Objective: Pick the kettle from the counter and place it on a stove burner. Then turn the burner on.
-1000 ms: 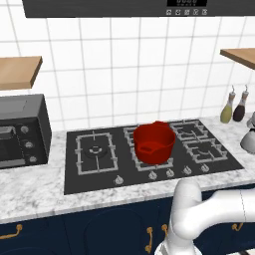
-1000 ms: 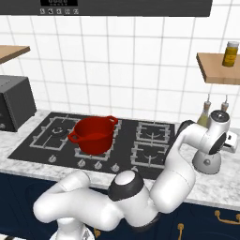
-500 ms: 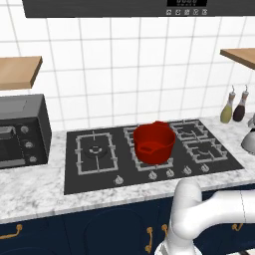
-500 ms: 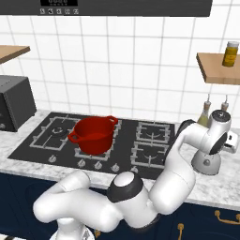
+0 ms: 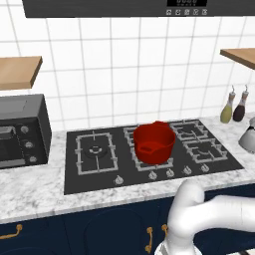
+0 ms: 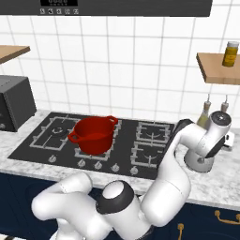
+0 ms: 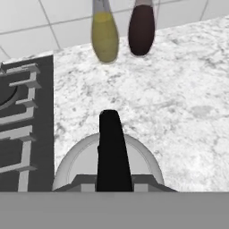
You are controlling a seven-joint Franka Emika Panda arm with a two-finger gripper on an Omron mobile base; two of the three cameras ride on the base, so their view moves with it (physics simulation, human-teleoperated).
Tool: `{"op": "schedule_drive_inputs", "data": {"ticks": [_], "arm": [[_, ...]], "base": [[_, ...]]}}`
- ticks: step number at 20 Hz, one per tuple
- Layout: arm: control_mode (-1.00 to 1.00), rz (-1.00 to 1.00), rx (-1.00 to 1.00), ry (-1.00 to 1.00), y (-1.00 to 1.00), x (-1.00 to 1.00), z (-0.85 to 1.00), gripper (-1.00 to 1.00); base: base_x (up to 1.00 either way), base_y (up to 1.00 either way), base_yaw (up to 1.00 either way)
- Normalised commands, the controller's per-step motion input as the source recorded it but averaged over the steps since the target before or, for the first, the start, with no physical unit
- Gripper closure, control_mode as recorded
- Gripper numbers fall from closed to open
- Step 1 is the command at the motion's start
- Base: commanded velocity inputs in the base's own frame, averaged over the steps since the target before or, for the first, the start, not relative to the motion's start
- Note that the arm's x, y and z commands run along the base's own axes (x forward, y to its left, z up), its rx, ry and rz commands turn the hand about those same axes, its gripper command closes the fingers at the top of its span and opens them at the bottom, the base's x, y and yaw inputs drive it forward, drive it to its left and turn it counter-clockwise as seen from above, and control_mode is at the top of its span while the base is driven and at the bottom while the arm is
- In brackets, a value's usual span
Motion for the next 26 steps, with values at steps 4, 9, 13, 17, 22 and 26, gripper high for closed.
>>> {"op": "schedule_drive_inputs", "data": {"ticks": [4,9,13,17,22,26], "arm": [[-1.00,0.07,0.00,-0.15,0.39,-0.31,0.48,1.00],[-1.00,0.09,-0.03,-0.08,0.43,-0.32,0.61,1.00],[-1.00,0.12,-0.04,-0.06,0.45,-0.37,0.65,1.00],[-1.00,0.15,-0.05,-0.10,0.51,-0.33,0.56,1.00],[-1.00,0.16,-0.05,-0.11,0.66,-0.16,0.36,1.00],[-1.00,0.16,-0.03,-0.09,0.72,-0.07,0.33,1.00]], "base": [[0.00,0.00,0.00],[0.00,0.00,0.00],[0.00,0.00,0.00],[0.00,0.00,0.00],[0.00,0.00,0.00],[0.00,0.00,0.00]]}}
